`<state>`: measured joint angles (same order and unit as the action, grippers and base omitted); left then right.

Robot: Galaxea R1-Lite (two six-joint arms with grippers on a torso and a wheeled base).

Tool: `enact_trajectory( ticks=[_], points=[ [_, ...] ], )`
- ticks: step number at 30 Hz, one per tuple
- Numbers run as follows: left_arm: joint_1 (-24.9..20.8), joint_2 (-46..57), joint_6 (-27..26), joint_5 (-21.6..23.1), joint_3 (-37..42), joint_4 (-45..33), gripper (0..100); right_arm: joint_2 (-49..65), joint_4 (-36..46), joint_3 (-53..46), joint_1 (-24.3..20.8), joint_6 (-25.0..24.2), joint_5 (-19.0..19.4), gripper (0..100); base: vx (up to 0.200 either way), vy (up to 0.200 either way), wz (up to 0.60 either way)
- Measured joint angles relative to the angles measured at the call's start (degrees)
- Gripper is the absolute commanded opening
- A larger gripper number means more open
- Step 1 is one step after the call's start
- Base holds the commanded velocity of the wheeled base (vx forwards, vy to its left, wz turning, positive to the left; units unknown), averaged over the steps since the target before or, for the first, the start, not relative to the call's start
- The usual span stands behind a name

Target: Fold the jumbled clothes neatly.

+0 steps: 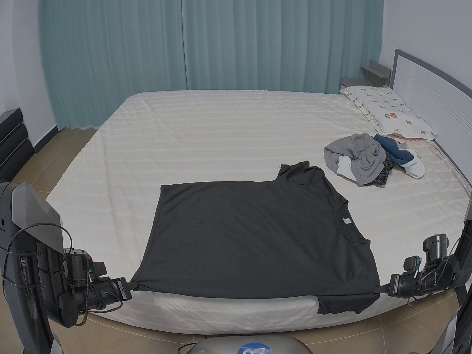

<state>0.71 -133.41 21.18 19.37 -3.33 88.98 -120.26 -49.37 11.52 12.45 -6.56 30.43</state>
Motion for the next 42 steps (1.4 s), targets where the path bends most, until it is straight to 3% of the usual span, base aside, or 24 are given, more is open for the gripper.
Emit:
enact_trajectory(
  ticks=[11,35,42],
  points=[
    [0.1,0.2,-4.1,-0.1,2.2,-0.4,0,2.8,0.1,-2.9,1.9,2.4,0.0,0,0.0,0.0,0.0],
    [-0.3,11.6,-18.4,-0.1,2.3,-31.0,0,3.8,0.1,-7.3,7.1,9.8,-0.1,0,0.0,0.0,0.0],
    [-0.4,13.6,-15.2,-0.1,1.8,-28.9,0,4.7,-0.1,-6.4,7.2,9.4,1.6,0,0.0,0.0,0.0]
  ],
)
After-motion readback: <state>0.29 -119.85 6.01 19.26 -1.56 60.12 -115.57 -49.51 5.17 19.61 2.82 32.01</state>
